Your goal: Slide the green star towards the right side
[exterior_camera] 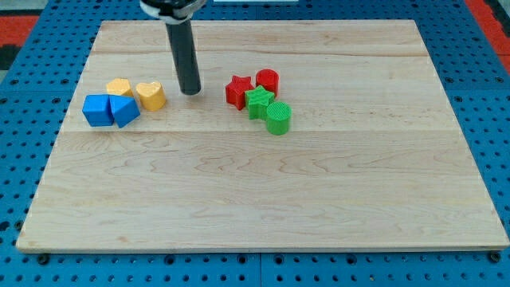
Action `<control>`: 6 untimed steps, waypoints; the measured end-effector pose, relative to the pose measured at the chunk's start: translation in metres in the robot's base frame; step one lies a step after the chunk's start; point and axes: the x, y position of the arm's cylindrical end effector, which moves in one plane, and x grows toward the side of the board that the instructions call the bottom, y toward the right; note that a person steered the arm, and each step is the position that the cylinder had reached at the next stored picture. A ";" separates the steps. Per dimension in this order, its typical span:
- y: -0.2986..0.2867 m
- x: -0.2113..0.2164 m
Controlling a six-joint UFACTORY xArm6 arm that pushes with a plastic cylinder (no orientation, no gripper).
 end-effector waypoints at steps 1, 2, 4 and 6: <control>0.069 0.026; 0.120 0.026; 0.185 0.023; 0.210 0.008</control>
